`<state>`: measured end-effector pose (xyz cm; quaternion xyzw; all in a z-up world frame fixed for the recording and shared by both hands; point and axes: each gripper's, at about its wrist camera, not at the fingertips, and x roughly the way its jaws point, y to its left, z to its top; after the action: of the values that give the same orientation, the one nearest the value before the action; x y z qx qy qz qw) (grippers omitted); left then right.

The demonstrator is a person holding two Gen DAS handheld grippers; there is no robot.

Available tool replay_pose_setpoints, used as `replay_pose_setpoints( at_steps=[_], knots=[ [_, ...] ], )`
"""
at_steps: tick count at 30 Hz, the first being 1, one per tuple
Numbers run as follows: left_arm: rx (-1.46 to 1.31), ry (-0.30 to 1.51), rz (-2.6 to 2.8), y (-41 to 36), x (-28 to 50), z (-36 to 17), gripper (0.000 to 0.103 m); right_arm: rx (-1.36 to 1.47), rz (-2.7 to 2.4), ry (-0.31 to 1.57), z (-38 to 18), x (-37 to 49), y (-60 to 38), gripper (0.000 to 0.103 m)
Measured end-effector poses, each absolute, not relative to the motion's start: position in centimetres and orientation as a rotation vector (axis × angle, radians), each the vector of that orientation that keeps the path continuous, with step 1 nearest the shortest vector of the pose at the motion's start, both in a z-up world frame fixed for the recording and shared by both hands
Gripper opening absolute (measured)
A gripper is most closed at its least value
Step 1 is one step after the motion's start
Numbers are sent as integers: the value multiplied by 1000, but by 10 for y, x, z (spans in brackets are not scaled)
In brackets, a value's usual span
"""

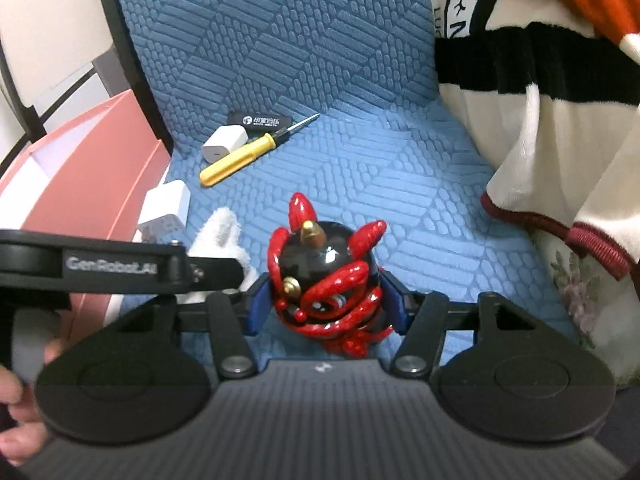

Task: Organize rigid objects
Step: 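Carry the plush with the left tool while the right tool carries the figurine into the box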

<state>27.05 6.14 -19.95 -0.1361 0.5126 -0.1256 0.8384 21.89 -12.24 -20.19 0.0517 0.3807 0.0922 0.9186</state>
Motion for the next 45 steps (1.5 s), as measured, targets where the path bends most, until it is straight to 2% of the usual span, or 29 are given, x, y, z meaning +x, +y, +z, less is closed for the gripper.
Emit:
replay_pose_setpoints(
  at_steps=[6, 12, 28, 45],
  knots=[
    [-273, 1080, -249, 58, 269, -196, 57, 68, 168, 768, -195, 213, -123, 60],
    [-271, 1055, -252, 65, 260, -178, 55, 96, 166, 745, -183, 206, -126, 60],
    [-322, 987, -233, 108, 241, -106, 54, 117, 219, 682, -119, 195, -120, 60],
    [-371, 821, -126, 200, 233, 3, 54, 75, 361, 515, -6, 193, -58, 60]
  ],
)
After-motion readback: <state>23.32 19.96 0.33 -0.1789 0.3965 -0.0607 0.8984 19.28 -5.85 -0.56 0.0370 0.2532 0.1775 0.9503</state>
